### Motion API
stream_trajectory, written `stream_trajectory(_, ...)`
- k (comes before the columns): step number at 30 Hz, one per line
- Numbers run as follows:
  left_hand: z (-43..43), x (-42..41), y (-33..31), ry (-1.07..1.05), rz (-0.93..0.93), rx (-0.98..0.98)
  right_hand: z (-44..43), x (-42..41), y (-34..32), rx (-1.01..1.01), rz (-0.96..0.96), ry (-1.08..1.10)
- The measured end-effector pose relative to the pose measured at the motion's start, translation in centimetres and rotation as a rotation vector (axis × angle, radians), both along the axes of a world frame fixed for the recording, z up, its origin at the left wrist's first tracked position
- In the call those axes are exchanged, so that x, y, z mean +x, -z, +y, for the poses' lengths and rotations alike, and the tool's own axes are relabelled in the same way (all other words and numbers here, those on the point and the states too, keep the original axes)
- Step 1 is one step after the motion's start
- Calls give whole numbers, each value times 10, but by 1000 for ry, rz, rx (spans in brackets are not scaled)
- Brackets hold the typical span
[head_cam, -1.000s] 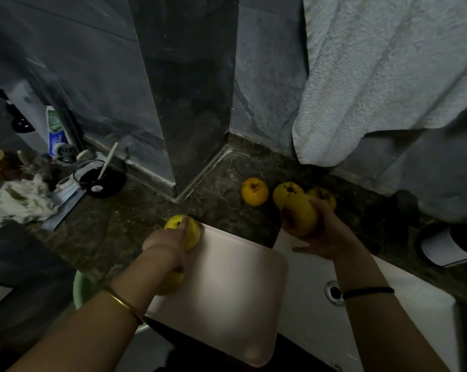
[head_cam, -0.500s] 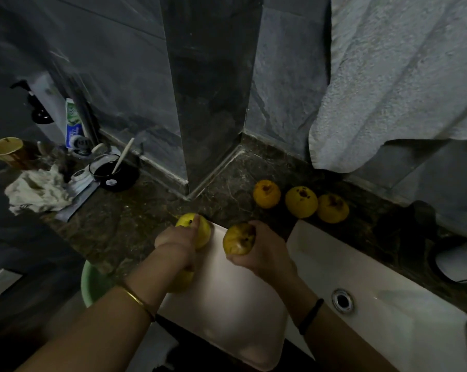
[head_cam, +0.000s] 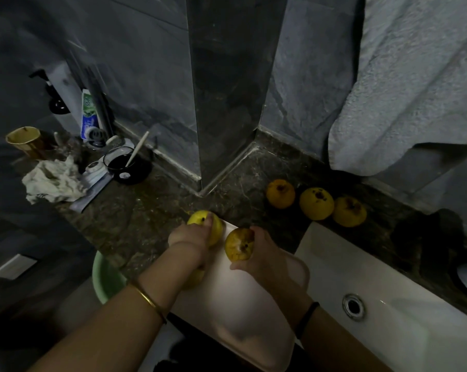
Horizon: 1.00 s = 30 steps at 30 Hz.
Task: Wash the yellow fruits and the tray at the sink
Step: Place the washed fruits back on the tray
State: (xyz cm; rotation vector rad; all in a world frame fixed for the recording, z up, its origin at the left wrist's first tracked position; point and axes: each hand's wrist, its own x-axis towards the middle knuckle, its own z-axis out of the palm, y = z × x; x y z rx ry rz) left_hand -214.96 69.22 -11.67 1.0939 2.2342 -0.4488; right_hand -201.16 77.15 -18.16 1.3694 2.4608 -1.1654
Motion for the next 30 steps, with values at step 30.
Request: stream_trajectory(30,10,0,4,-8,-32,-25,111,-29,30,519,-58,-96)
